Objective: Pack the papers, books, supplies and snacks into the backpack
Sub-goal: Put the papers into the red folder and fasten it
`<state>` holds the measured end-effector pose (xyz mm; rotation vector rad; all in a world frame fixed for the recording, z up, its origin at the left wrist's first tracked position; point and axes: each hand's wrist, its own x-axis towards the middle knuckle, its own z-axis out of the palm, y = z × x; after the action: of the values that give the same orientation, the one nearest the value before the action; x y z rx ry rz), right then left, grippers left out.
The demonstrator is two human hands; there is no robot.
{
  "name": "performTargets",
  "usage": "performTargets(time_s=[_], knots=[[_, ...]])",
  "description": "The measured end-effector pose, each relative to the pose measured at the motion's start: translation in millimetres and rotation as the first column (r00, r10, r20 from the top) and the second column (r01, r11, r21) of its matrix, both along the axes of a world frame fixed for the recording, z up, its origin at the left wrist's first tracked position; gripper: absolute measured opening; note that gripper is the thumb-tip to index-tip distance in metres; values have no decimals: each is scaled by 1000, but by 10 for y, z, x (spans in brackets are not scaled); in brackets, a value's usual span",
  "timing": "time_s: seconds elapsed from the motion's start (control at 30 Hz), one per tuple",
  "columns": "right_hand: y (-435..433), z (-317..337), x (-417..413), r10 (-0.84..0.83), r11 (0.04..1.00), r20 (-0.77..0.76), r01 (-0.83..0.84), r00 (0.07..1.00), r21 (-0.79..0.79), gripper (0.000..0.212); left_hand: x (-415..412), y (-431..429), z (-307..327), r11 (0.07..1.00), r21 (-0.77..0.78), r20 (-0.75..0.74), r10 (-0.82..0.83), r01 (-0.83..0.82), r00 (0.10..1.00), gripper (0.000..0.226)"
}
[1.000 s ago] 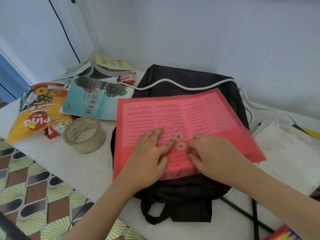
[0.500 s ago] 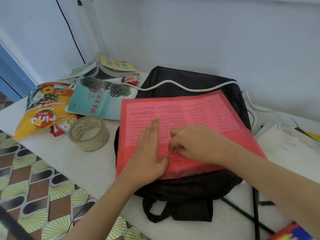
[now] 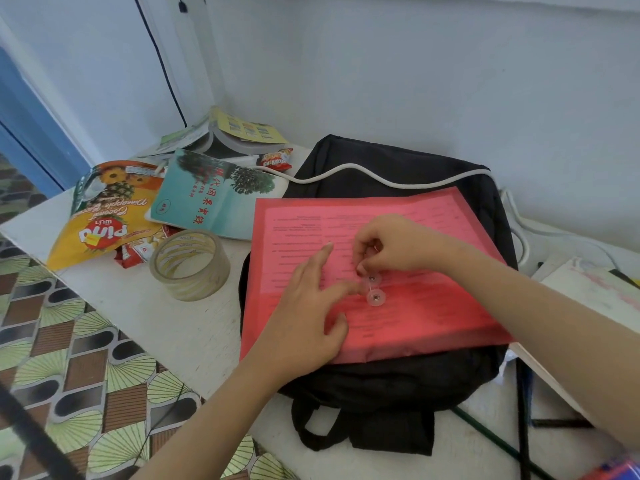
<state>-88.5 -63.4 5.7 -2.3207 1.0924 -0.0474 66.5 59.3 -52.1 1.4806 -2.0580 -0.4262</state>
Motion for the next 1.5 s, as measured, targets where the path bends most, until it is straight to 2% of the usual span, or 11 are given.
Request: performTargets(time_s=[0.23,0.47,0.77,1.03,1.2,1.37,1.5], knots=[[-84,-19,-182,-78,996,-16,77,997,-46,7,-4,-3,23,1000,13,29,-3,3,1000,44],[234,79,-403,-52,988,-49,45,997,-145,10,5,-14,-12,998,53,15,31,-32,999,52],[689,124,-411,-36,940,-202,-36,979,-339,17,6,-21,-37,999,40,11,32,-33,999,56],[894,138,-280,62,951,-266,-138,962,-277,18,9,-17,-40,998,48,-1,42,-42,999,51],[819,113,-159,133,930,-272,-215,953,-297,20,7,-15,-29,998,47,-41,50,-48,998,55],[664,96,-6,196,890,-258,-282,946,-358,22,9,7,-12,995,77,-132,80,-70,988,80],[502,97,83,160,898,-282,-258,946,-355,20,16,19,-3,994,82,-137,79,-68,987,84]])
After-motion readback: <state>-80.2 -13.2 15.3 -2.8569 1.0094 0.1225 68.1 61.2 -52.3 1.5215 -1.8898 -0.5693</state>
